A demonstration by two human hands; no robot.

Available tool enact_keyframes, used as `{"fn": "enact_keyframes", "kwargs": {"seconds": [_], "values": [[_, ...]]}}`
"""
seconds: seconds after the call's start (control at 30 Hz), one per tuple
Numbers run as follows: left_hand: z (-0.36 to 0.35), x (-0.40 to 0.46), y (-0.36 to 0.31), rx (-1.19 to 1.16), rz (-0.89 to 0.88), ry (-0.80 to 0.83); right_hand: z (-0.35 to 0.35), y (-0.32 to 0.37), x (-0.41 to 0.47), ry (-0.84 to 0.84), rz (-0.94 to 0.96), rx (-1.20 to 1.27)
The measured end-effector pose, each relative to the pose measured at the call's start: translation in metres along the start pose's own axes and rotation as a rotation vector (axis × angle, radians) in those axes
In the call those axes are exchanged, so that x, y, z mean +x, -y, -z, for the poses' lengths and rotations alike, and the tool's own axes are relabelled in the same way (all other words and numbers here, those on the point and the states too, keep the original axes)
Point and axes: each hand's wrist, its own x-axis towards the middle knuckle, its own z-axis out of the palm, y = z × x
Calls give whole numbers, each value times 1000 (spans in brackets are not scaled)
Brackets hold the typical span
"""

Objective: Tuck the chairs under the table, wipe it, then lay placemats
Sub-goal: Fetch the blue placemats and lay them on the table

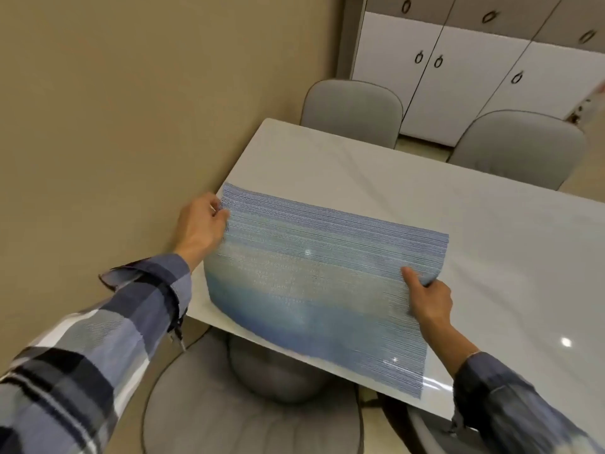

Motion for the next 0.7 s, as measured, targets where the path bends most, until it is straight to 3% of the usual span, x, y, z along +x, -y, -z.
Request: {"fn": "enact_keyframes", "kwargs": {"seconds": [0.1, 0.17, 0.23, 0.3, 0.37, 0.47, 0.57, 0.7], "values": [[-26, 10, 14, 122, -16, 101, -21, -13, 14, -9, -131, -72], [-51, -4, 29, 235, -70, 314, -30, -23, 11, 2, -178, -226], [-76, -28, 44, 360, -164, 522, -36, -36, -3, -55, -32, -456], [-102, -51, 58, 517, -307, 651, -47, -51, -22, -47, 230, -654], [-123, -69, 67, 594, -419, 715, -63, -68, -37, 101, 376, -870], [-144, -82, 75, 621, -520, 781, -86, -88, -50, 308, 414, -1039], [-154, -93, 88, 654, -553, 843, -95, -102, -55, 356, 444, -1097], [-155, -110, 107, 732, -547, 793, -92, -111, -60, 348, 511, -1118]]}}
